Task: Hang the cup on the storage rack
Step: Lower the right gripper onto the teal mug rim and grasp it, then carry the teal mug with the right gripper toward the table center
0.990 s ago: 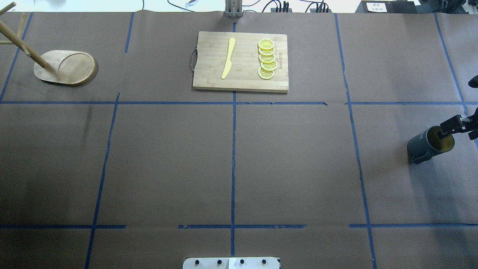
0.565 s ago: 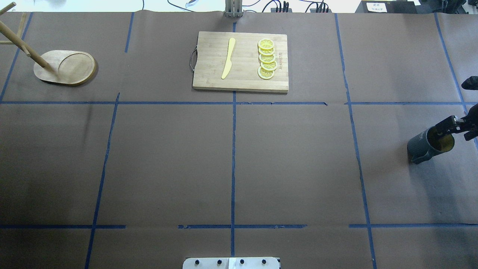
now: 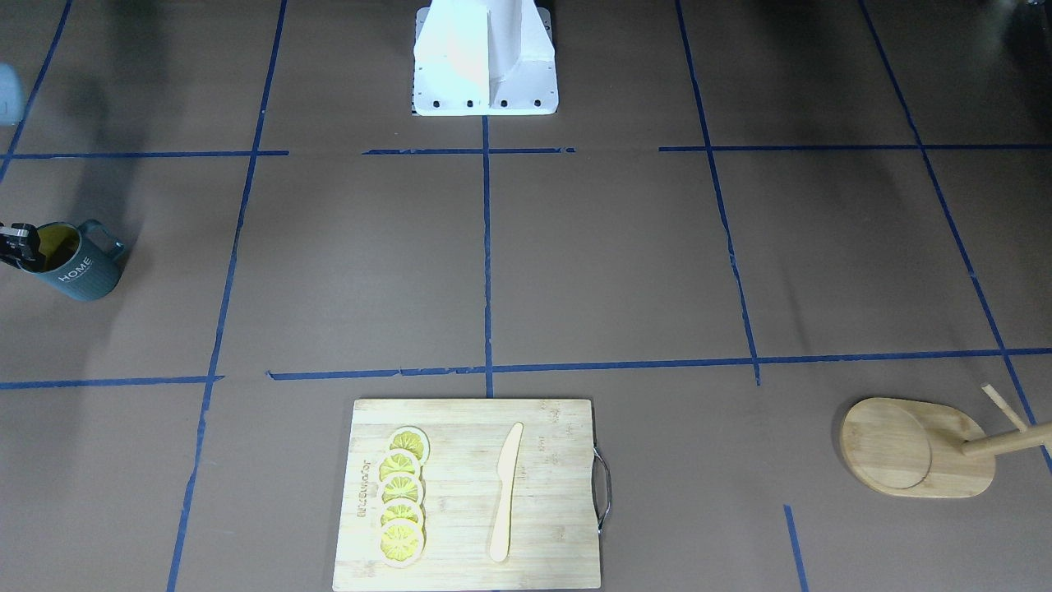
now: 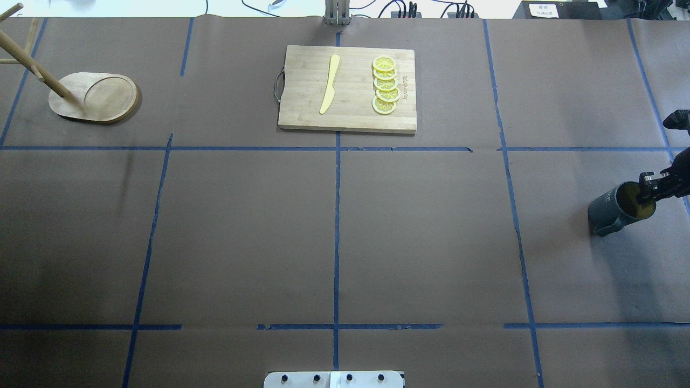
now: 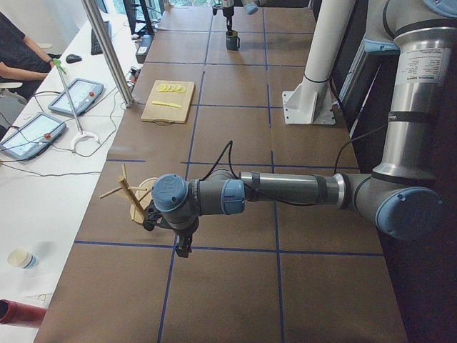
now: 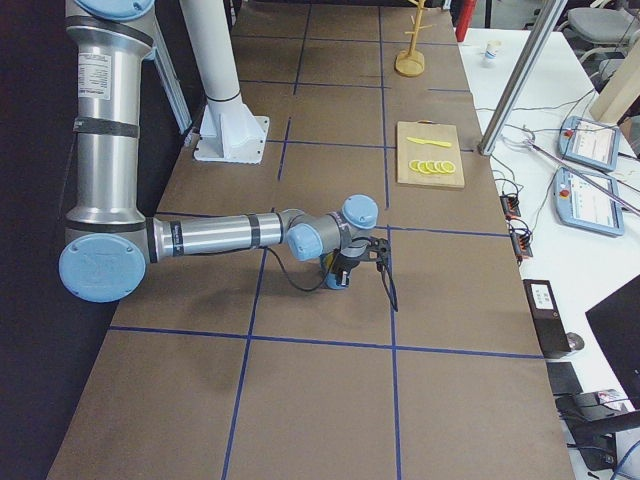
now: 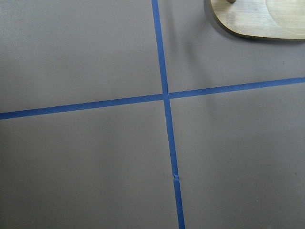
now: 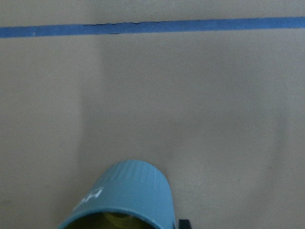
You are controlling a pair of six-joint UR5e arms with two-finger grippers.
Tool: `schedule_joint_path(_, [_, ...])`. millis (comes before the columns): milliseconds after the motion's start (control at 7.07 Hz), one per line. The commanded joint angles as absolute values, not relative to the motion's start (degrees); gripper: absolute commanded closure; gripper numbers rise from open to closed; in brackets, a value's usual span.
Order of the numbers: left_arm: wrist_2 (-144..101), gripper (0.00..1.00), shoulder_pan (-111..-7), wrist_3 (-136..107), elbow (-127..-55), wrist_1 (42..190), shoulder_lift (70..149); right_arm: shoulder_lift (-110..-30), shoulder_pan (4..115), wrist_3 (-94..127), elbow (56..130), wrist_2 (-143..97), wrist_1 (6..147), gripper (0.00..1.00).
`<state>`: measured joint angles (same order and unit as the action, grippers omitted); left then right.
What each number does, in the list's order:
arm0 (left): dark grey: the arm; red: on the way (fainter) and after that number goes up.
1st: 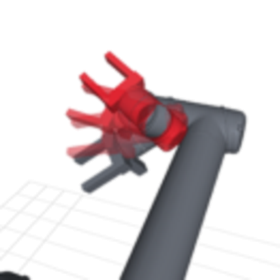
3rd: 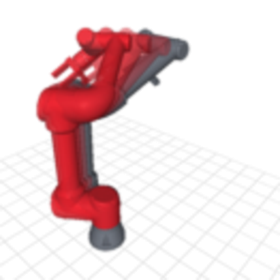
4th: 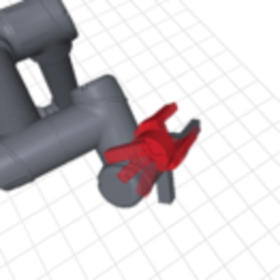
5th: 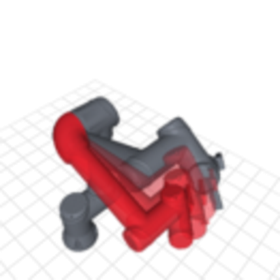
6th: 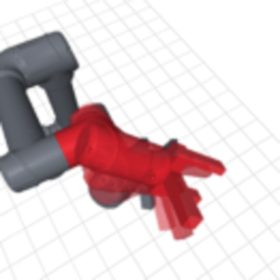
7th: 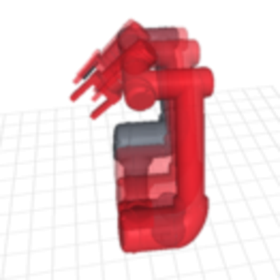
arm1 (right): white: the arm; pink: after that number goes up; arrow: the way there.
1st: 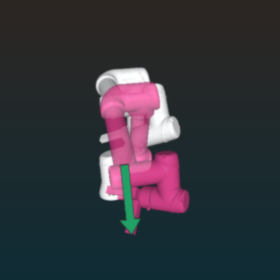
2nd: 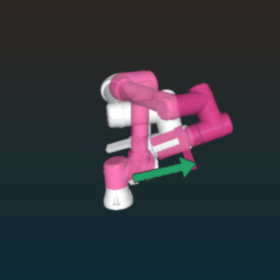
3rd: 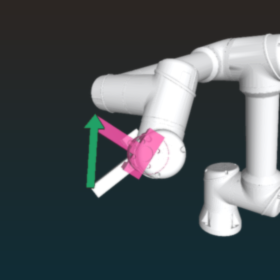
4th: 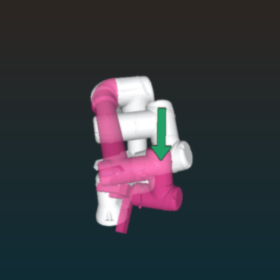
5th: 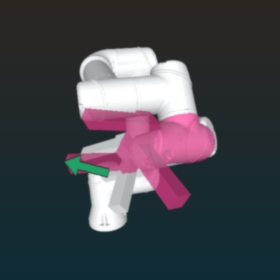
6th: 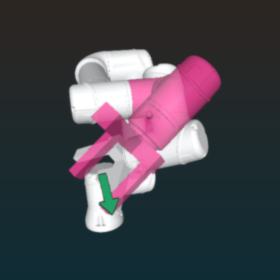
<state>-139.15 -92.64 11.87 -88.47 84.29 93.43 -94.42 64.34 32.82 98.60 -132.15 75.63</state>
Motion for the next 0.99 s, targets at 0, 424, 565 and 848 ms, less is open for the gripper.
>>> schedule_joint_path(0, [-139.3, 0.0, -92.6, 11.9, -88.5, 84.3, 93.4, -95.0, 65.3, 33.0, 104.1, -135.8, 76.4, 1.0])
schedule_joint_path(424, [-139.4, 0.0, -92.7, 11.4, -88.9, 84.2, 93.4, -87.9, 69.0, 39.0, 111.0, -139.5, 88.1, 1.0])
schedule_joint_path(565, [-139.3, 0.0, -92.7, 11.3, -89.6, 84.0, 93.3, -82.4, 65.4, 45.5, 111.7, -138.8, 91.5, 1.0])
schedule_joint_path(848, [-139.4, 0.0, -92.7, 10.0, -90.0, 84.0, 93.3, -71.5, 51.7, 61.7, 110.8, -129.8, 91.8, 1.0])
